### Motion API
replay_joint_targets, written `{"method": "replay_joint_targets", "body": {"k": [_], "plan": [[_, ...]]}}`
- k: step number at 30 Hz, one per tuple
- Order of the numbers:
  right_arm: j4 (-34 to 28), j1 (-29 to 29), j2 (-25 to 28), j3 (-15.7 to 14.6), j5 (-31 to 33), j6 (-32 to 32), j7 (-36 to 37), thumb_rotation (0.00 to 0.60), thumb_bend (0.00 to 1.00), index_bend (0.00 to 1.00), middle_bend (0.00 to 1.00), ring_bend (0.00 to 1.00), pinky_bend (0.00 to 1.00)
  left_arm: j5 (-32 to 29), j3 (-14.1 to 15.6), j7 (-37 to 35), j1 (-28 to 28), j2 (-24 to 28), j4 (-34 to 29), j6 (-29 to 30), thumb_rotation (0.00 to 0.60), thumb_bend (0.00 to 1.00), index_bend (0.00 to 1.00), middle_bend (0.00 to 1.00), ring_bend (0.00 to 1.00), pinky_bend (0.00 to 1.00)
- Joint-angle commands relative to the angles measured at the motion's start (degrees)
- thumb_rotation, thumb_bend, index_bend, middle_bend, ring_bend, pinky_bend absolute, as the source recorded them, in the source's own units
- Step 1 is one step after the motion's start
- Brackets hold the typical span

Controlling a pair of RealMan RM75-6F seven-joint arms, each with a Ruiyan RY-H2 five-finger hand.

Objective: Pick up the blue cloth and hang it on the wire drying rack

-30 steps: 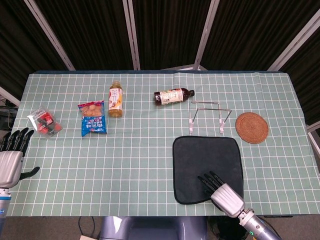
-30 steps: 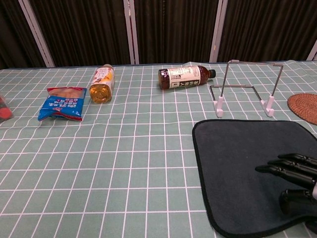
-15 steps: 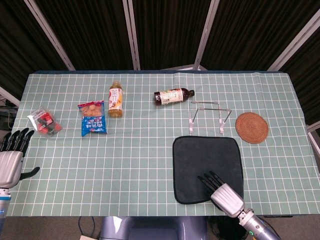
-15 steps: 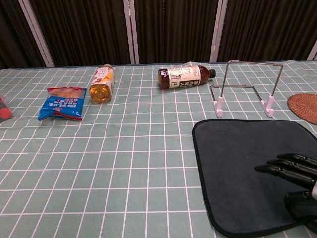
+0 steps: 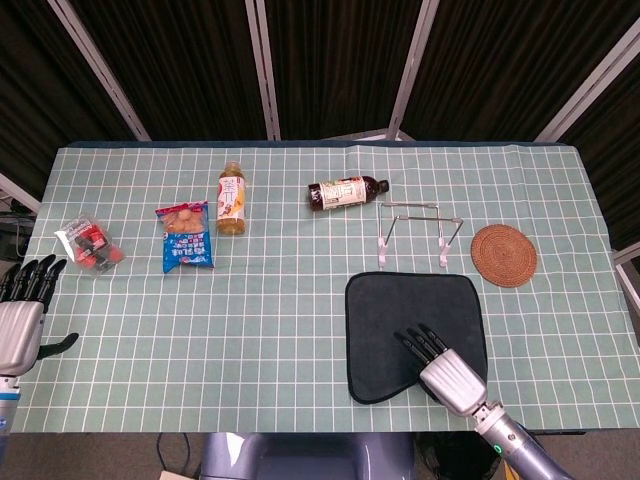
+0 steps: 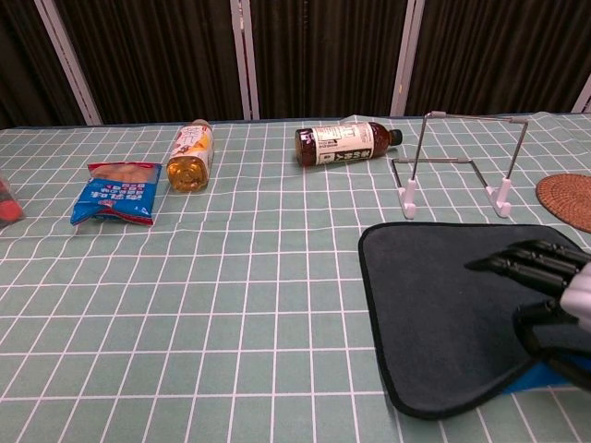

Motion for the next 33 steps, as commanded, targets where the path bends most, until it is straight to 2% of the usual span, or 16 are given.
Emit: {"method": "replay_joint_targets", "body": {"k": [1, 12, 22, 33], "plan": [[-2.8, 2.8, 1.3, 3.5, 4.1, -4.3, -1.6, 0.600, 0.42, 0.62, 0.02, 0.00, 0.00, -0.2, -0.1, -0.2, 0.0, 0.1, 0.1, -0.1, 0.600, 0.00, 0.00, 0.00, 0.00, 0.00], [-4.2, 7.2, 0.8, 9.3, 13.7, -13.5, -4.3, 0.600, 0.42, 0.64, 0.04, 0.00, 0.00, -1.2, -0.4, -0.5, -0.2, 0.1, 0.6, -0.7, 0.600, 0.00, 0.00, 0.00, 0.00, 0.00], [-1.2, 12.9, -2.9, 15.1, 21.4, -20.4, -11.1, 0.600, 0.42, 0.65, 0.06, 0.00, 0.00, -3.1, -0.9, -0.4, -0.8, -0.1, 1.4, -2.1, 0.600, 0.00, 0.00, 0.00, 0.00, 0.00], [1.3, 15.5, -4.6, 18.4, 28.7, -22.4, -12.6, 0.600, 0.42, 0.66, 0.07, 0.00, 0.00, -4.4, -1.2, -0.5, -1.3, -0.3, 2.1, -3.2, 0.600, 0.00, 0.00, 0.00, 0.00, 0.00]]}}
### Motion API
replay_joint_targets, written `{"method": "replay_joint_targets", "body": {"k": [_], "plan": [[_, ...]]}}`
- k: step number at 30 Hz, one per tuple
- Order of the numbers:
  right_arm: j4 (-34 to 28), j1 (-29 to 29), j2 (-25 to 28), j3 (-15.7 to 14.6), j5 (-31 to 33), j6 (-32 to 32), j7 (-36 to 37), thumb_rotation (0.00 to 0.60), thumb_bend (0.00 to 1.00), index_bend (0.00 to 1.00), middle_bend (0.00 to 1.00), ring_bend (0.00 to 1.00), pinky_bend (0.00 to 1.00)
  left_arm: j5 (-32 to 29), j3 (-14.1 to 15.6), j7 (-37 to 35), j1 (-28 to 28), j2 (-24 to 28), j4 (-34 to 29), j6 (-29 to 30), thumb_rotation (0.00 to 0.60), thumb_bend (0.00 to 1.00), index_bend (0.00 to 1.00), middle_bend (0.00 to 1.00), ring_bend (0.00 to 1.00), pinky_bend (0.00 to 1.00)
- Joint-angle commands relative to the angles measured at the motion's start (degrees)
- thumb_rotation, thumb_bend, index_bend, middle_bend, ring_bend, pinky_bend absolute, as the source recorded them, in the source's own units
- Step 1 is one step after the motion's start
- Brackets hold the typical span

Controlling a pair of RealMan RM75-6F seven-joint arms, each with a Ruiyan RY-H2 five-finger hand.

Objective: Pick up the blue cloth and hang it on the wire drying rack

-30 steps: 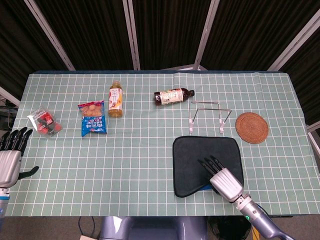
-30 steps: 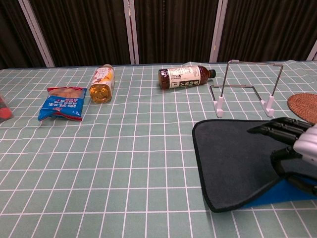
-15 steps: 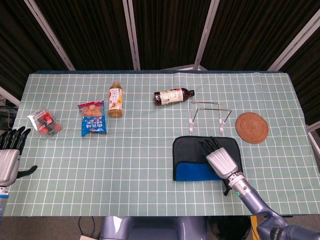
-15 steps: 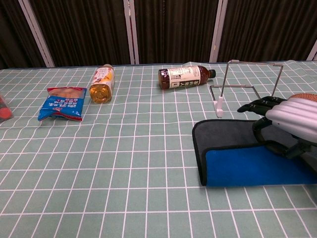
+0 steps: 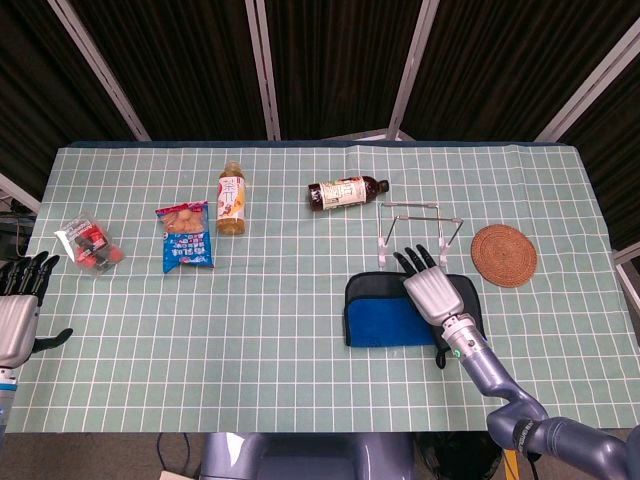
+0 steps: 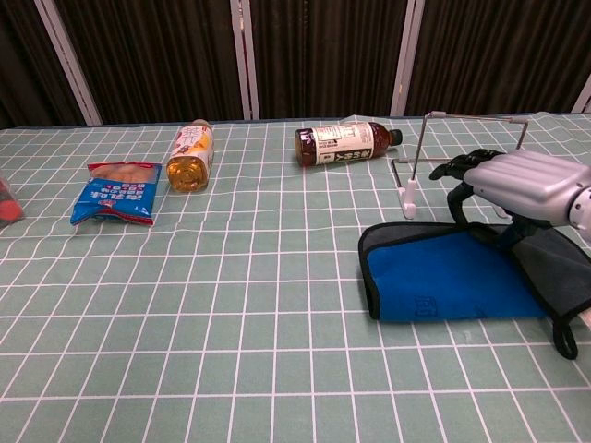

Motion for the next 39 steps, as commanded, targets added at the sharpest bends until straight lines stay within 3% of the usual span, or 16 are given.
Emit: {"method": "replay_joint_targets", "body": {"k": [1, 19, 39], "plan": [[1.3, 0.9, -0.7, 1.1, 2.5, -0.7, 0.1, 0.600, 0.42, 0.66, 0.07, 0.00, 0.00, -0.2, 0.0, 0.2, -0.1, -0.1, 0.0, -0.2, 0.600, 0.00, 0.00, 0.00, 0.00, 0.00], [5.4, 3.7, -2.7, 1.5, 8.1, -1.9, -0.7, 0.600, 0.42, 0.67, 0.07, 0.00, 0.00, -1.4, -0.2, 0.6, -0.7, -0.4, 0.2, -0.9, 0.600, 0.00, 0.00, 0.00, 0.00, 0.00], [10.1, 5.0, -5.0, 0.1, 9.6, -1.6, -0.9, 0.600, 0.40, 0.67, 0.07, 0.00, 0.00, -1.6, -0.1, 0.3, -0.8, -0.2, 0.3, -0.9, 0.600, 0.00, 0.00, 0.00, 0.00, 0.00]]}}
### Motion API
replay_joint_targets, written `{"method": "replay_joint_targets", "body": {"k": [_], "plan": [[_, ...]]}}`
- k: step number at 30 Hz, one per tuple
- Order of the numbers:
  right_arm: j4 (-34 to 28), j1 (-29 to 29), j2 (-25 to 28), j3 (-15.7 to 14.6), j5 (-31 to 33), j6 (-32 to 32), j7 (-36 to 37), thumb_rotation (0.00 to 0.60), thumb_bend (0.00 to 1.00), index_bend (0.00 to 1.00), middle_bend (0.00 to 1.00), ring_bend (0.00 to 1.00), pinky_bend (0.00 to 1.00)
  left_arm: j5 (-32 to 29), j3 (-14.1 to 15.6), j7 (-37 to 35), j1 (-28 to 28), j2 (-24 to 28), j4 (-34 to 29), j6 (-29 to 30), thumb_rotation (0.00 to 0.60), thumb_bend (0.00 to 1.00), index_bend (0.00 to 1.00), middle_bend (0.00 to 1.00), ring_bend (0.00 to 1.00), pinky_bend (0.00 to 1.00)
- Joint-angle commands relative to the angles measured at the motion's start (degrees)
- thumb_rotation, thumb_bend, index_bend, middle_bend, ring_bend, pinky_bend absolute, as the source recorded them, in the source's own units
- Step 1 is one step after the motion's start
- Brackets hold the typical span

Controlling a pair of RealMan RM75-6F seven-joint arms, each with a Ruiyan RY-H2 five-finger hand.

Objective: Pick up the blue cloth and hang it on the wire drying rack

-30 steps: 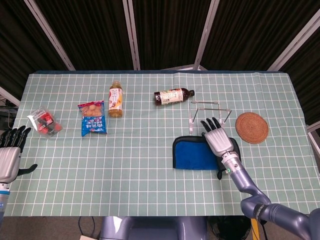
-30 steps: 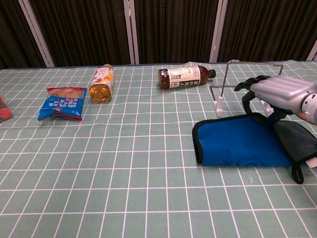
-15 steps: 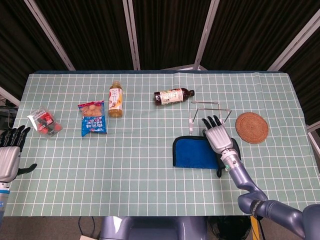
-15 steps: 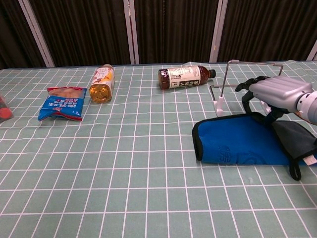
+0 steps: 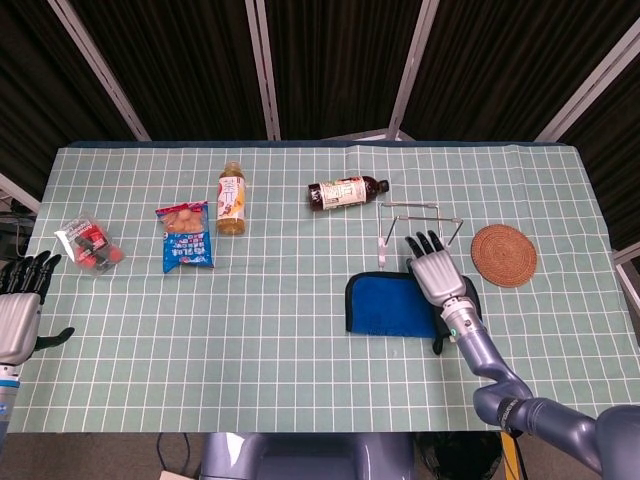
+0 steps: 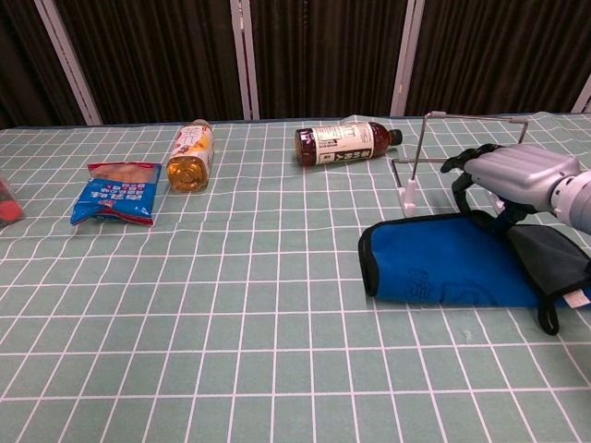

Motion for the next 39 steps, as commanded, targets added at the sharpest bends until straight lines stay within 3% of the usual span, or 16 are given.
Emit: {"method": "replay_joint_targets", "body": {"k": [1, 5, 6, 9, 10, 13, 21, 26, 30, 32, 39], "plan": [[0.9, 0.3, -0.6, -0.1, 0.5, -0.1, 0.0, 0.600, 0.40, 0.67, 0.07, 0.00, 0.00, -0.1, 0.0, 0.0, 0.0, 0.0, 0.1, 0.0, 0.600, 0.00, 0.00, 0.00, 0.00, 0.00], [1.2, 0.5, -0.7, -0.2, 1.7, -1.2, -0.6, 0.600, 0.36, 0.65, 0.07, 0.00, 0.00, -0.1, 0.0, 0.1, -0.1, 0.0, 0.1, 0.0, 0.600, 0.00, 0.00, 0.00, 0.00, 0.00], [1.1, 0.6, -0.6, -0.3, 2.0, -1.4, -0.9, 0.600, 0.29, 0.59, 0.07, 0.00, 0.00, -0.1, 0.0, 0.2, -0.1, -0.1, 0.1, 0.0, 0.600, 0.00, 0.00, 0.00, 0.00, 0.00], [0.1, 0.7, -0.1, -0.4, 2.9, -2.0, -1.8, 0.600, 0.05, 0.25, 0.03, 0.00, 0.00, -0.2, 0.0, 0.3, -0.1, -0.1, 0.1, -0.1, 0.600, 0.00, 0.00, 0.00, 0.00, 0.00], [-0.1, 0.7, -0.1, -0.4, 2.7, -1.5, -1.7, 0.600, 0.01, 0.14, 0.01, 0.00, 0.00, -0.3, 0.0, 0.3, -0.1, -0.1, 0.1, -0.1, 0.600, 0.00, 0.00, 0.00, 0.00, 0.00], [-0.5, 0.4, -0.1, -0.4, 1.7, 0.3, -1.0, 0.600, 0.00, 0.04, 0.00, 0.00, 0.00, -0.3, 0.0, 0.2, -0.1, -0.1, 0.1, -0.1, 0.600, 0.00, 0.00, 0.00, 0.00, 0.00], [-6.7, -1.6, 4.0, -1.2, -2.3, 6.0, 1.5, 0.600, 0.00, 0.03, 0.00, 0.00, 0.00, 0.1, 0.1, -0.3, -0.1, 0.1, 0.0, 0.0, 0.600, 0.00, 0.00, 0.00, 0.00, 0.00], [-16.7, -4.9, 11.2, -4.5, -6.5, 9.3, 3.8, 0.600, 0.00, 0.19, 0.00, 0.00, 0.00, 1.2, 0.3, -1.1, 0.2, 0.6, -0.5, 0.6, 0.600, 0.00, 0.00, 0.00, 0.00, 0.00], [-22.3, -7.9, 16.7, -9.2, -12.1, 12.3, 4.6, 0.600, 0.01, 0.29, 0.00, 0.00, 0.00, 2.4, 0.8, -1.6, 0.6, 1.0, -1.0, 1.3, 0.600, 0.00, 0.00, 0.00, 0.00, 0.00], [-22.4, -9.9, 18.3, -12.7, -16.2, 14.6, 4.9, 0.600, 0.04, 0.32, 0.00, 0.00, 0.00, 3.5, 0.9, -1.9, 1.0, 1.3, -1.6, 2.3, 0.600, 0.00, 0.00, 0.00, 0.00, 0.00], [-14.5, -12.9, 16.4, -17.2, -24.1, 19.2, 6.7, 0.600, 0.14, 0.36, 0.00, 0.00, 0.00, 5.2, 1.2, -2.3, 1.8, 2.2, -2.8, 4.1, 0.600, 0.00, 0.00, 0.00, 0.00, 0.00]]}}
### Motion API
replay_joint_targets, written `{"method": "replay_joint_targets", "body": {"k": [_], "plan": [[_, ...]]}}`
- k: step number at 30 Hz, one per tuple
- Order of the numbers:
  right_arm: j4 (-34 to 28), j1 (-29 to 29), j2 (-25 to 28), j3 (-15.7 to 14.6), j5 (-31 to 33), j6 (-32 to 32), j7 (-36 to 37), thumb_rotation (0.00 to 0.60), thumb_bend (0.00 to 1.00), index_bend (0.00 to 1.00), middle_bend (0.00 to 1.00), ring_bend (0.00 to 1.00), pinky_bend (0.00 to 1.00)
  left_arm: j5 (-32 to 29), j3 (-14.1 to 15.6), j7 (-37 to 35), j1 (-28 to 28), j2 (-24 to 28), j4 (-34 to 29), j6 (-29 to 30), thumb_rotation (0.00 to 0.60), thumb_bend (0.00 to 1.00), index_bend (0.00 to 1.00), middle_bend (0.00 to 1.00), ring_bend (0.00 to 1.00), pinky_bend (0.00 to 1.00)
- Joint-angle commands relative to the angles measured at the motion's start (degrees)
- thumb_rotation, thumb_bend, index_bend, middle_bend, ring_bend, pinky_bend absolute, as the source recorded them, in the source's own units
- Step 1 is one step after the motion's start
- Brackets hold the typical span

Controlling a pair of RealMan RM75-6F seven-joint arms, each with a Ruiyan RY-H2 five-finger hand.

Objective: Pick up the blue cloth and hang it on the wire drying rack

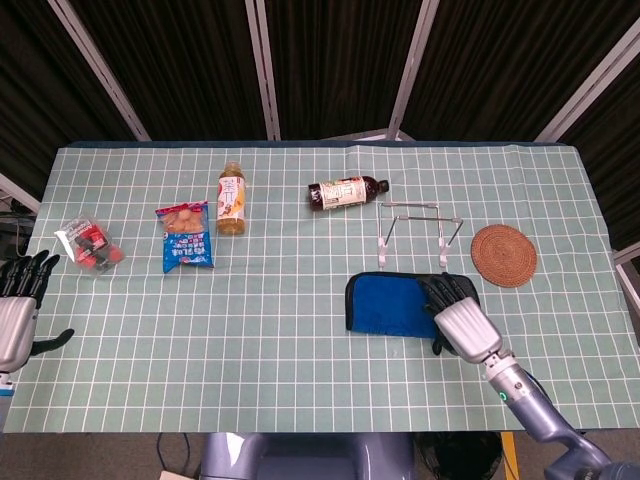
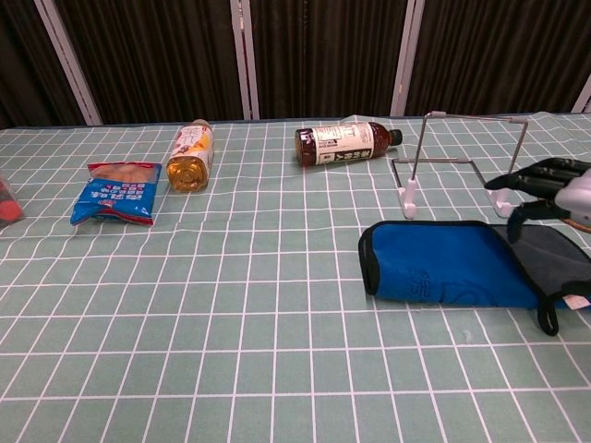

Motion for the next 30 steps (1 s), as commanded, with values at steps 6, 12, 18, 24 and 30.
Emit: {"method": "replay_joint_targets", "body": {"k": [6, 12, 18, 24, 30], "plan": [[9.4, -2.8, -3.2, -3.0, -5.2, 3.5, 3.0, 0.600, 0.16, 0.38, 0.00, 0.00, 0.00, 0.1, 0.1, -0.1, 0.1, 0.3, -0.2, -0.2, 0.600, 0.00, 0.00, 0.00, 0.00, 0.00], [13.2, -2.8, -5.3, -2.9, -6.5, 3.7, 2.7, 0.600, 0.16, 0.39, 0.00, 0.00, 0.00, -0.1, 0.0, 0.0, 0.1, 0.2, -0.1, -0.3, 0.600, 0.00, 0.00, 0.00, 0.00, 0.00], [17.4, -2.6, -7.8, -2.3, -7.9, 4.3, 1.1, 0.600, 0.16, 0.40, 0.00, 0.00, 0.00, -0.4, 0.0, 0.3, 0.0, -0.1, 0.1, -0.6, 0.600, 0.00, 0.00, 0.00, 0.00, 0.00], [20.3, -2.3, -9.6, -1.6, -7.6, 3.6, 1.1, 0.600, 0.16, 0.40, 0.00, 0.00, 0.00, -0.7, -0.1, 0.6, 0.0, -0.3, 0.4, -0.8, 0.600, 0.00, 0.00, 0.00, 0.00, 0.00], [22.3, -2.2, -10.6, -1.3, -7.4, 3.0, 1.9, 0.600, 0.21, 0.42, 0.00, 0.00, 0.00, -0.9, -0.1, 0.9, -0.1, -0.5, 0.5, -1.1, 0.600, 0.00, 0.00, 0.00, 0.00, 0.00]]}}
